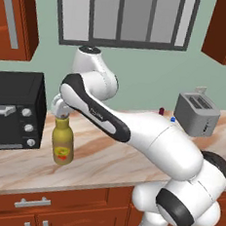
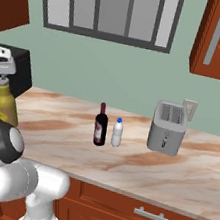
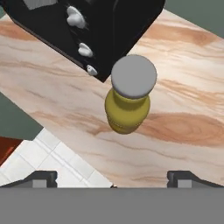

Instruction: Place the drinks on the dining counter in a tight cluster.

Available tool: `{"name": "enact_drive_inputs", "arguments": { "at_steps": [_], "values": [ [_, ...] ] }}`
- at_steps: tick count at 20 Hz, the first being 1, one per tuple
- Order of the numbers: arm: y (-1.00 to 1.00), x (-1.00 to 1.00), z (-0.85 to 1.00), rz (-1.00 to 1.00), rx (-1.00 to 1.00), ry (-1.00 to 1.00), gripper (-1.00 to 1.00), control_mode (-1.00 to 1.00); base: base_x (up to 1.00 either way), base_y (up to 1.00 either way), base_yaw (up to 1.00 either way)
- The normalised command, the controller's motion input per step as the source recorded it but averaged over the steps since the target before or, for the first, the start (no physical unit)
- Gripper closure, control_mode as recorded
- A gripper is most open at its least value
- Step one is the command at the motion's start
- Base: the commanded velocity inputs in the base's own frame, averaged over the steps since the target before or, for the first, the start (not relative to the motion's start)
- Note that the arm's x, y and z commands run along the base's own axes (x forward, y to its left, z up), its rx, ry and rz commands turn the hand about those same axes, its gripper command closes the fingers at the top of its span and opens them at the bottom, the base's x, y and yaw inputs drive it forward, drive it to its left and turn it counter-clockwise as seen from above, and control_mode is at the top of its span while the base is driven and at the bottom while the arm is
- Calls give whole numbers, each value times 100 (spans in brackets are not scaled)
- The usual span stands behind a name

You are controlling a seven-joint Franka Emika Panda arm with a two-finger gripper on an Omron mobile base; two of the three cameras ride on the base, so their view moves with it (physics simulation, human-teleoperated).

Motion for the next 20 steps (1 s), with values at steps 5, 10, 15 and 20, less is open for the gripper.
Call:
{"name": "enact_drive_inputs", "arguments": {
  "at_steps": [5, 10, 15, 20],
  "values": [
    [15, 21, -8, -17, -4, -8, -100, -100, 0, 0, 0],
    [1, 15, -5, -8, 0, -2, -100, -100, 0, 0, 0],
    [0, 10, -5, -4, 0, 0, -100, -100, 0, 0, 0],
    [0, 9, -12, -1, 0, 0, -100, -100, 0, 0, 0]
  ]
}}
